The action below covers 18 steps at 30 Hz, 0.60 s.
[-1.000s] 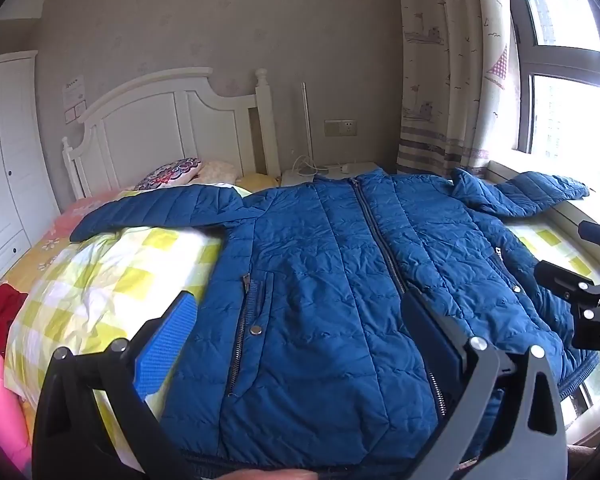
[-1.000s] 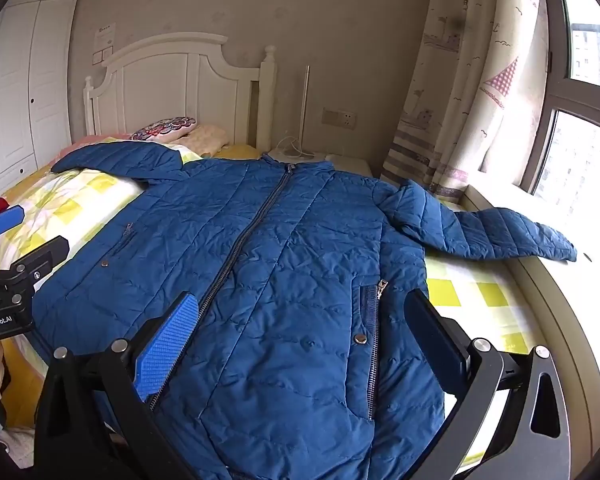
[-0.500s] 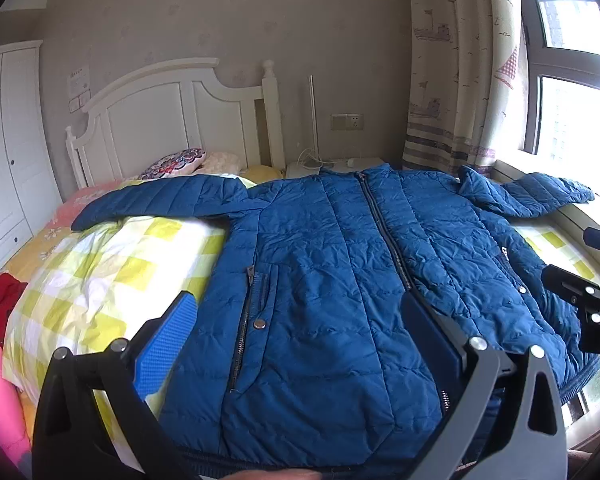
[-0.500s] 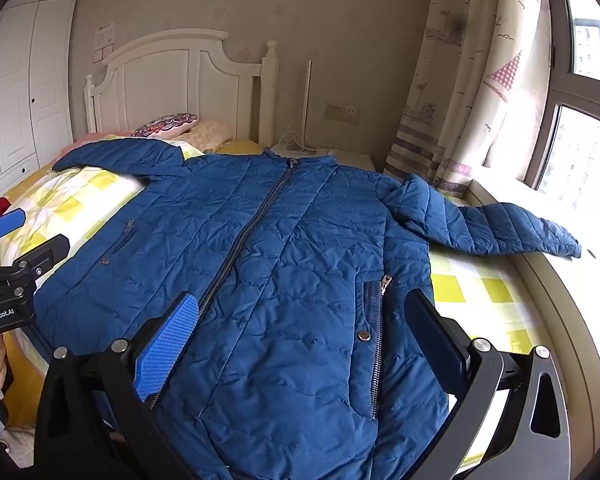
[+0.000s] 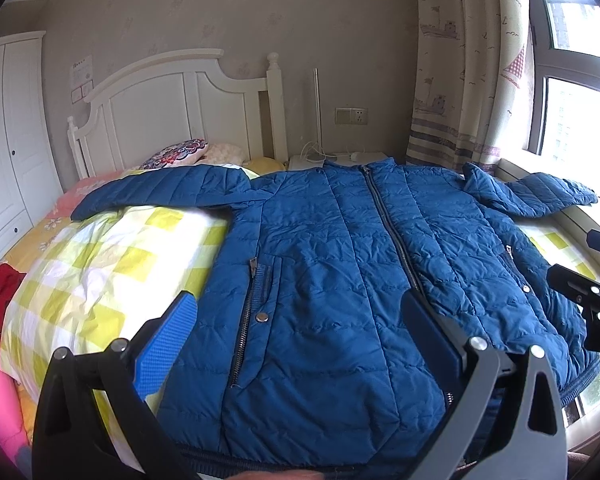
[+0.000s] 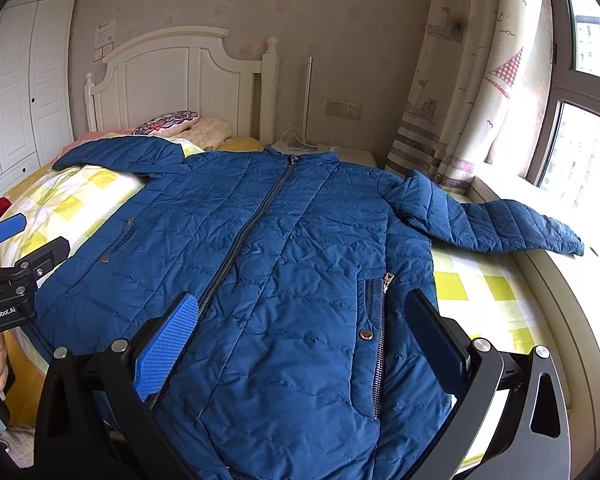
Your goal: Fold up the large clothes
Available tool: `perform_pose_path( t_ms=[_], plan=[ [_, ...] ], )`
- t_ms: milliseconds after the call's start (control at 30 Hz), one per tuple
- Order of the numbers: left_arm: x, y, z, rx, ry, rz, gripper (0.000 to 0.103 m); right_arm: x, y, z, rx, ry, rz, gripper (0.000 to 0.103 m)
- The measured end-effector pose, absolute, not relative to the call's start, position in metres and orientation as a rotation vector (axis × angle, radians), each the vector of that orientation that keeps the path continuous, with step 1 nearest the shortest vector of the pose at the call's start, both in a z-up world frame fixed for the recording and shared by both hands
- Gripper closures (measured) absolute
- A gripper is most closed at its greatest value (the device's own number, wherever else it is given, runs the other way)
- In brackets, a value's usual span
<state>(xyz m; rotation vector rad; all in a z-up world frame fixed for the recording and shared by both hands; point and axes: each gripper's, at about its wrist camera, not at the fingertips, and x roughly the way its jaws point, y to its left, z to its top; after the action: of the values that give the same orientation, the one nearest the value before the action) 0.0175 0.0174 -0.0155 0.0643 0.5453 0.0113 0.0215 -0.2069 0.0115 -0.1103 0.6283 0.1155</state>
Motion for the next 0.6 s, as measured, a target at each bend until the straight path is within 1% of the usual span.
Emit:
perform_pose_path(
  t_ms=[600],
  plan=[
    [0.0182,0.0204,-0.0192,0.060,0.557,0.018,0.002,0.0248,-0.2080,0.0081,-0.106,0.639,0.116,0.004]
  ],
)
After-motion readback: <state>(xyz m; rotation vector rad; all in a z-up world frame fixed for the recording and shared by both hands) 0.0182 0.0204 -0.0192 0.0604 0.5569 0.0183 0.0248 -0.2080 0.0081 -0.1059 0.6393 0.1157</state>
